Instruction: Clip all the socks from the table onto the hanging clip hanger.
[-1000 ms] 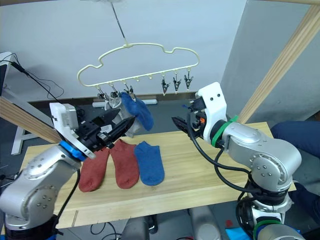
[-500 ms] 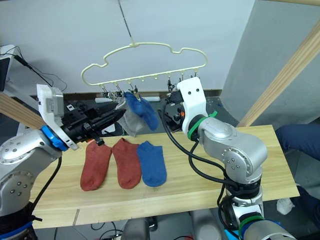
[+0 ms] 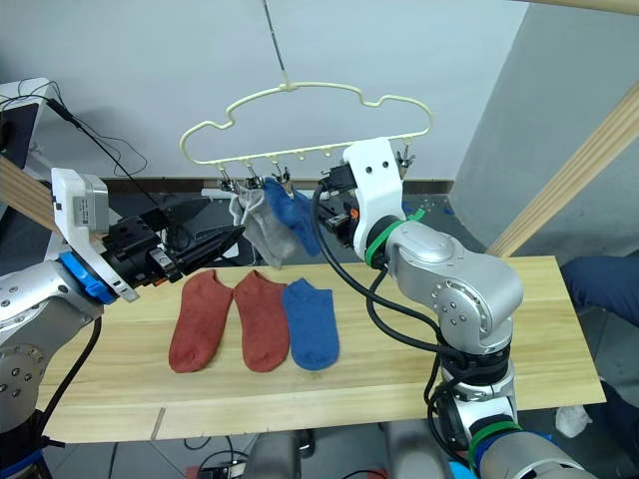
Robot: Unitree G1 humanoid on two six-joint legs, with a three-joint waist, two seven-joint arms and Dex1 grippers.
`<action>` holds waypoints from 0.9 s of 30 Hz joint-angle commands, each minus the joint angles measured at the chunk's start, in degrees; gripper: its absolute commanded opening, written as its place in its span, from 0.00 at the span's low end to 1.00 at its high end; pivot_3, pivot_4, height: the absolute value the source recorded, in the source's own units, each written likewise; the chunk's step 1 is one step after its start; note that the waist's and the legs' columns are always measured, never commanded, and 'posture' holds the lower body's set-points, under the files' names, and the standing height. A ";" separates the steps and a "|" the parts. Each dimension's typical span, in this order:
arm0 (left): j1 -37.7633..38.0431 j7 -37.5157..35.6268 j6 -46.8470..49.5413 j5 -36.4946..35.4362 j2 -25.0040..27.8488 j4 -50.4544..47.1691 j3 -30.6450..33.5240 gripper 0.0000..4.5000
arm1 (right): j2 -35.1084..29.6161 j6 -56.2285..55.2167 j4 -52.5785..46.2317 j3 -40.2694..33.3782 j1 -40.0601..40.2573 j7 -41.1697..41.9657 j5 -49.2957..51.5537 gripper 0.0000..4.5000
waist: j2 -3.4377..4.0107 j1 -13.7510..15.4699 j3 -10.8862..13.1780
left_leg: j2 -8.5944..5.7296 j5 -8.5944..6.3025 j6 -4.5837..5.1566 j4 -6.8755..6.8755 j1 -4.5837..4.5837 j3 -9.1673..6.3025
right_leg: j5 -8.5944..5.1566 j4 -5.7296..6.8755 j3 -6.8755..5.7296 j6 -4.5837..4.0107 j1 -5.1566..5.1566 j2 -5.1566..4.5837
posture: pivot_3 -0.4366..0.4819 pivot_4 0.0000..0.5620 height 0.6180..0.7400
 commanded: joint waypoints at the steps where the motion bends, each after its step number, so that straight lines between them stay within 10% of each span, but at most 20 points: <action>1: 1.51 -1.08 -3.43 3.06 1.91 -3.71 2.11 0.85 | 0.07 -0.64 -1.05 -0.39 -1.12 0.91 -0.03 0.46 | 0.00 0.15 0.00 | 0.00 0.00 0.00 0.00 0.00 0.01 | 0.00 -0.01 0.01 0.00 0.00 0.00 | 0.37 0.57 1.00; 27: -10.02 -6.12 2.79 -5.42 2.36 4.86 -4.68 0.85 | 1.25 1.36 2.00 -1.24 -4.23 -4.41 -9.20 0.46 | 0.01 0.39 0.00 | -0.01 0.00 0.00 0.14 0.00 -0.01 | 0.02 0.09 -0.03 -0.02 0.02 0.00 | 0.28 0.62 1.00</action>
